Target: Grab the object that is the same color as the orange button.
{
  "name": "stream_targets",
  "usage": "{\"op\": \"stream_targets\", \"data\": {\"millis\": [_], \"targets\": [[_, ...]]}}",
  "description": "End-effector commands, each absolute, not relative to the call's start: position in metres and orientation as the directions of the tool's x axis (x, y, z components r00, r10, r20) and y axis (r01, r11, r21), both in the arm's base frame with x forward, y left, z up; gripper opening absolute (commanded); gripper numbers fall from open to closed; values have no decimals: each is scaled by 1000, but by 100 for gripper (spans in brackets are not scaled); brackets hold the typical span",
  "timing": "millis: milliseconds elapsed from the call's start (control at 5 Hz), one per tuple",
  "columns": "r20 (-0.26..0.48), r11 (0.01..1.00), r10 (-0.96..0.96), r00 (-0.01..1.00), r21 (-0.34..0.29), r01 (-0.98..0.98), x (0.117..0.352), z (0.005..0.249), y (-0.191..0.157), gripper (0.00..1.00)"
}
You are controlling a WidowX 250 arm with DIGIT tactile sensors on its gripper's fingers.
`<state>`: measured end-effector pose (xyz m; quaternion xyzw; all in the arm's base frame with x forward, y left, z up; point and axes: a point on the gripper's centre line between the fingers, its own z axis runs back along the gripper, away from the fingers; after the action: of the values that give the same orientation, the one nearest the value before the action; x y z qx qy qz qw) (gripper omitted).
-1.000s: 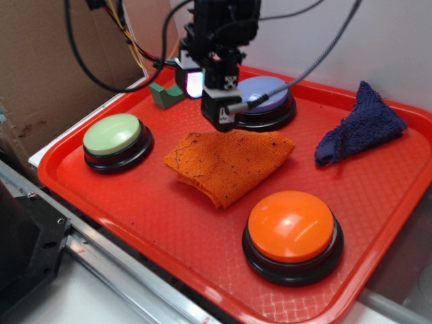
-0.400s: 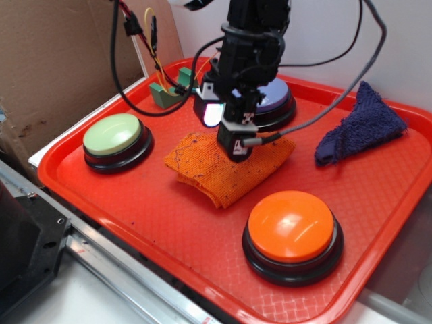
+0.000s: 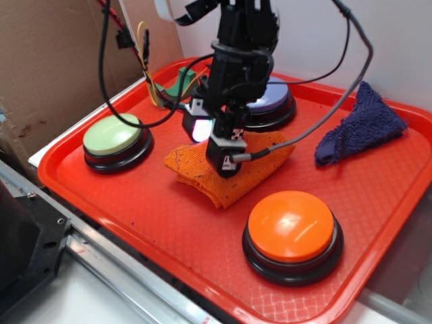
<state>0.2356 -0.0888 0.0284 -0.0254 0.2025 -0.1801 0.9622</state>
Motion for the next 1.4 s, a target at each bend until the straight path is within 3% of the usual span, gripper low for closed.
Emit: {"op": "stream_targets", "data": {"millis": [0, 400, 600, 800, 1000, 1200], "targets": [[-345, 943, -329, 879, -166, 288, 224, 24, -100, 0], [-349, 953, -300, 888, -150, 264, 218, 23, -99, 0], [-328, 965, -255, 910, -143, 219, 212, 36, -91, 0], [-274, 998, -67, 959, -32, 61, 208, 85, -72, 0], [-168, 997, 76, 983, 37, -71, 203, 135, -59, 0], [-73, 995, 101, 992, 22, -100, 193, 184, -52, 0]]}}
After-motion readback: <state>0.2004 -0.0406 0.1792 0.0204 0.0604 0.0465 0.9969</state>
